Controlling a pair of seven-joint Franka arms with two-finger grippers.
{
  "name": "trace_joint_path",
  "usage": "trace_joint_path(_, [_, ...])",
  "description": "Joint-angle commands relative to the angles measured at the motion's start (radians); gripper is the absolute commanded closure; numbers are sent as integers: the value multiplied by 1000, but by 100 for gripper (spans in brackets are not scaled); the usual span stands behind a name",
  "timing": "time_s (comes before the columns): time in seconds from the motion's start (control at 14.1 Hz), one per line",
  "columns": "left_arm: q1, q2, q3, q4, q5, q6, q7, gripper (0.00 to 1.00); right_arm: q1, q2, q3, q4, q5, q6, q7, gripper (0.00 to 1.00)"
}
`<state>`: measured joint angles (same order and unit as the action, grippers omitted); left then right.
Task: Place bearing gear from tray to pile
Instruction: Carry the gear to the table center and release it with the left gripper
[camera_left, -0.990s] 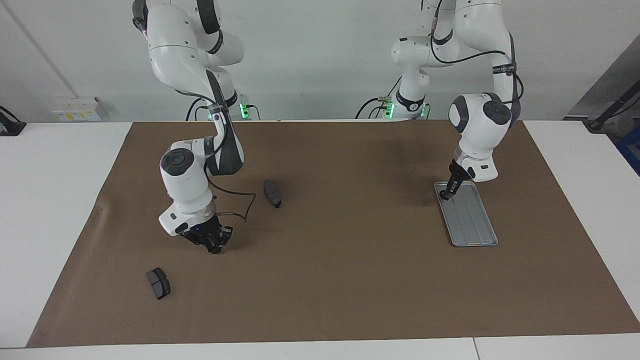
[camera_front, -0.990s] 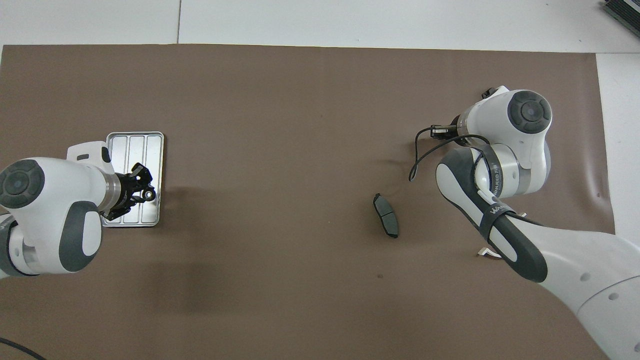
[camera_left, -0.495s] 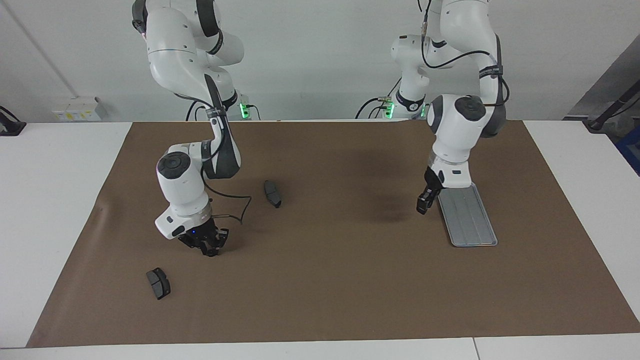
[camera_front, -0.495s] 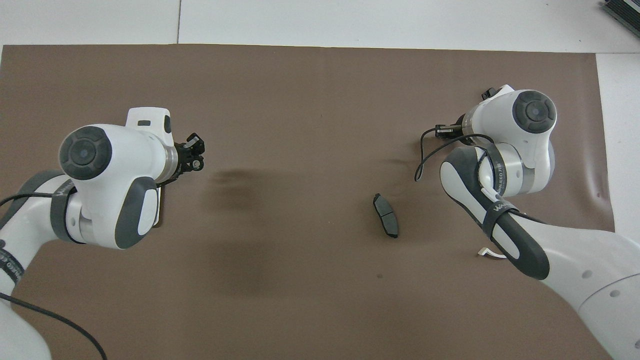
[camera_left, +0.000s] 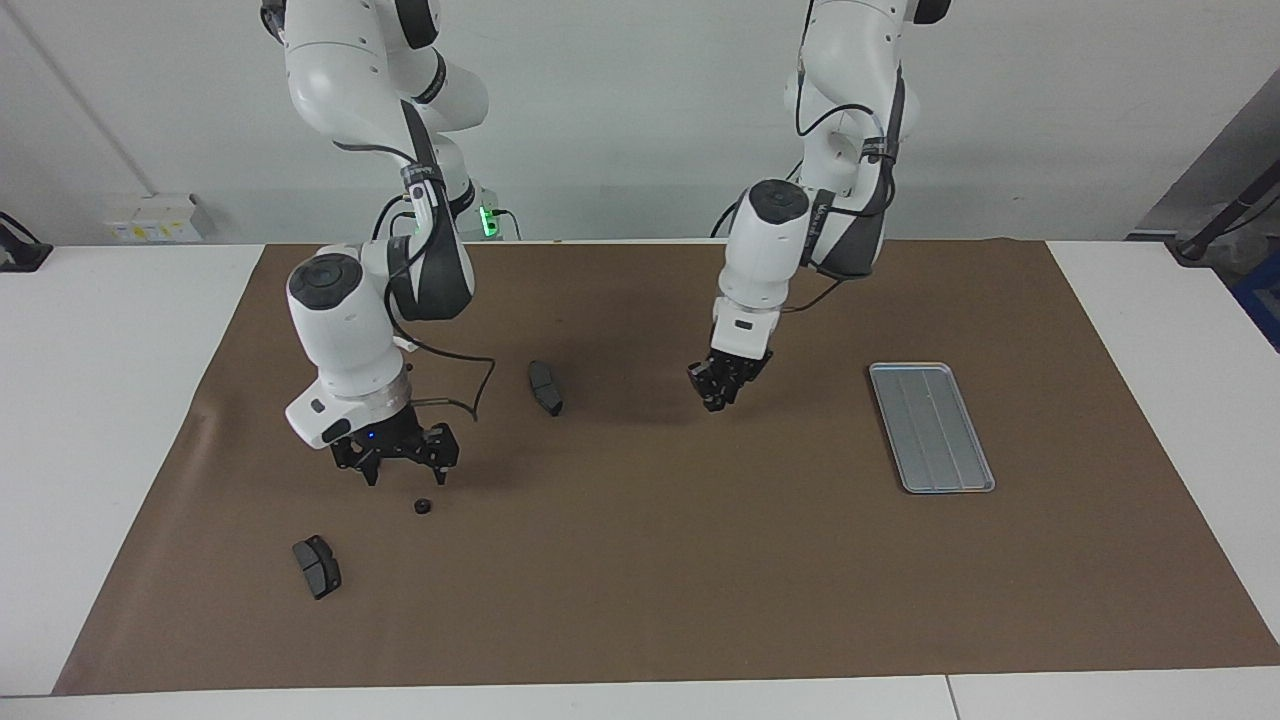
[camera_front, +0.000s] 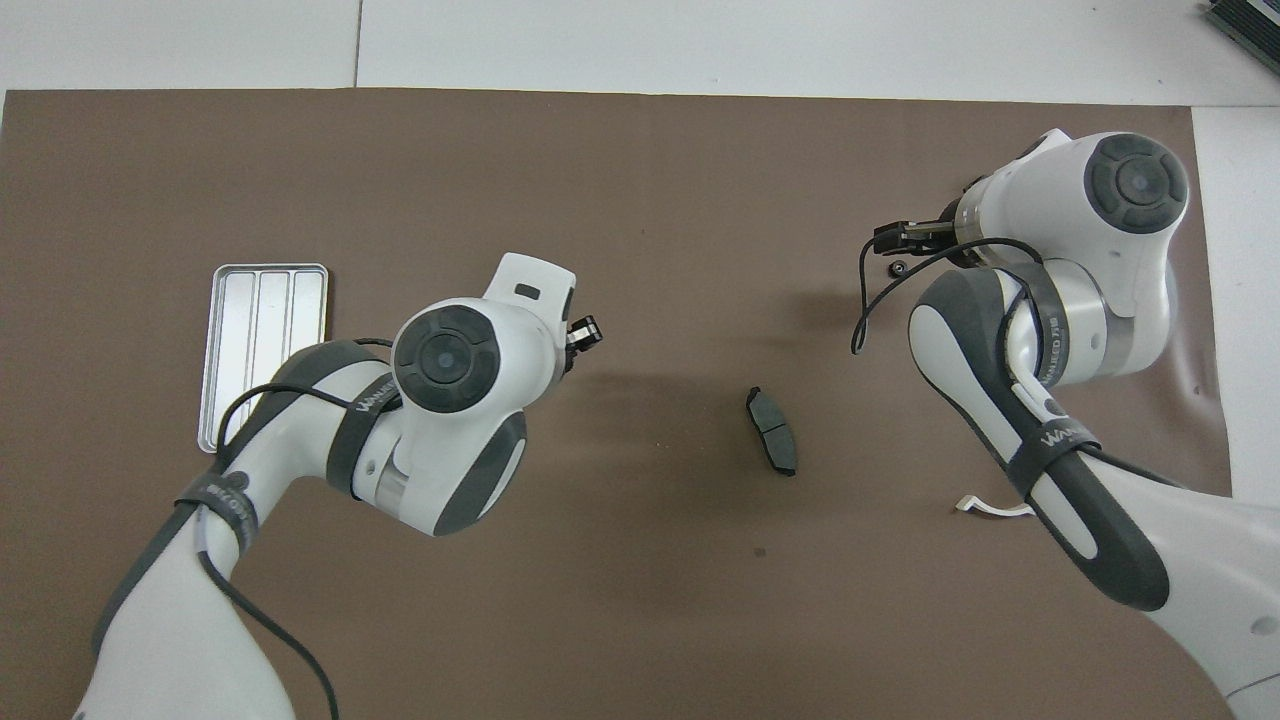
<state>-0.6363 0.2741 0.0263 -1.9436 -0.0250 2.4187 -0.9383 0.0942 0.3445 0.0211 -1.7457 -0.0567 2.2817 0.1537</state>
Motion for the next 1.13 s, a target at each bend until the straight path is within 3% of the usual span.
trace_joint_path(0.0, [-51, 122, 17, 124, 23, -7, 32, 94, 2, -22, 37, -3, 26, -24, 35, 0])
trace_joint_path(0.21, [-108, 142, 15, 117, 31, -4, 114, 93, 2, -22, 46, -3, 26, -24, 49, 0])
trace_joint_path(0.28, [-111, 142, 15, 115, 30, -9, 134, 87, 2, -22, 68, -2, 28, -30, 72, 0])
trace_joint_path(0.42, [-117, 142, 15, 123, 30, -18, 156, 40, 2, -22, 106, 5, 28, -66, 99, 0])
trace_joint_path(0.49, [-112, 142, 17, 130, 30, -23, 156, 25, 2, -22, 131, 11, 28, -80, 121, 0])
trace_joint_path(0.78, [-27, 91, 17, 166, 25, -87, 215, 12, 2, -25, 184, 6, 28, -83, 170, 0])
trace_joint_path(1.06, [173, -1, 18, 264, 19, -344, 418, 13, 4, -25, 295, -6, 6, -79, 294, 0])
